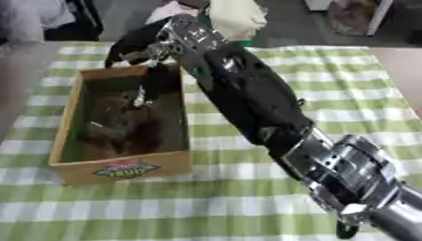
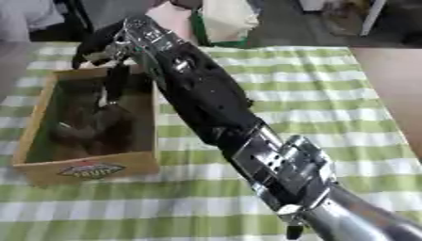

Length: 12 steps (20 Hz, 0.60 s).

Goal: Pick up objects on the table and place them in the box.

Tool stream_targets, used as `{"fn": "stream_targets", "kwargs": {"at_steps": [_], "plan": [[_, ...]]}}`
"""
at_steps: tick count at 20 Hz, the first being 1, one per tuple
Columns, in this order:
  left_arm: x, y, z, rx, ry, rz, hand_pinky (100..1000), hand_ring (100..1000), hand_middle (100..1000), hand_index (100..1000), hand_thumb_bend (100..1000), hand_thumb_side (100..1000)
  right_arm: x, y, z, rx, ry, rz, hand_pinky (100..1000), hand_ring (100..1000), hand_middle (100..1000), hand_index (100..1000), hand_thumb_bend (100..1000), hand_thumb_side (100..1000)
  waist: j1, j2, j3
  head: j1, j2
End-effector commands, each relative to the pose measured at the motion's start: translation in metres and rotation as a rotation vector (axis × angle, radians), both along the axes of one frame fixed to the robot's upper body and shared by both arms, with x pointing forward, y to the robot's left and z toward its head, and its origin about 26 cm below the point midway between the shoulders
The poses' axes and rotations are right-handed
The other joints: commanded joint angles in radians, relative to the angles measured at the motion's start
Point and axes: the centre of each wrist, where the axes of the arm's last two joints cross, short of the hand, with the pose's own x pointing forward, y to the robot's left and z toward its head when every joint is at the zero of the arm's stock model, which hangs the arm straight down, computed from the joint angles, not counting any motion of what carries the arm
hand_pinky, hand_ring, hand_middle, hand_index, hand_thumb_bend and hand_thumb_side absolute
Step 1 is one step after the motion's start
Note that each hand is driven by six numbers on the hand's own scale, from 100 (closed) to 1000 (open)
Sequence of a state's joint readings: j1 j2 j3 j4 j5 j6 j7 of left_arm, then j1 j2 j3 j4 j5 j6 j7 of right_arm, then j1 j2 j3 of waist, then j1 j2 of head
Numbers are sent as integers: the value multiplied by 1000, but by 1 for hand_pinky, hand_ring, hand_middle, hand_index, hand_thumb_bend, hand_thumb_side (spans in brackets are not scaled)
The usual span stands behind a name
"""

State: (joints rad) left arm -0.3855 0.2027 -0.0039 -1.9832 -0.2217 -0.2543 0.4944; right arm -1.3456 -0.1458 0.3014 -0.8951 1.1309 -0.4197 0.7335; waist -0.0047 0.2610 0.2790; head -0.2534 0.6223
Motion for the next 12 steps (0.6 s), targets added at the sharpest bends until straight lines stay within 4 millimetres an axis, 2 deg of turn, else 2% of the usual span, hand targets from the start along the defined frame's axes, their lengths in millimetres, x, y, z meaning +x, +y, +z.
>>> {"fn": "stream_targets", "kwargs": {"at_steps": [1,3,6,9,12], "plan": [[-3,3,6,10,-22,8,416,556,620,723,427,760,-9,-13,28,13,-61,27,1000,1000,947,1000,303,690,12,-25,-4,8,1],[-3,4,5,8,-21,12,416,556,620,723,427,760,-13,-22,37,65,-95,29,987,1000,936,1000,231,752,15,-26,-9,13,5],[-3,4,5,5,-19,16,416,556,620,723,427,760,-22,-36,50,156,-148,39,977,1000,927,1000,199,779,22,-26,-16,21,9],[-3,5,4,2,-18,21,416,556,620,723,425,761,-31,-51,60,243,-198,49,956,988,909,1000,124,813,30,-26,-24,28,13],[-3,6,3,-1,-16,28,416,557,619,723,425,761,-40,-72,70,326,-250,40,931,966,886,985,100,856,38,-27,-34,39,20]]}}
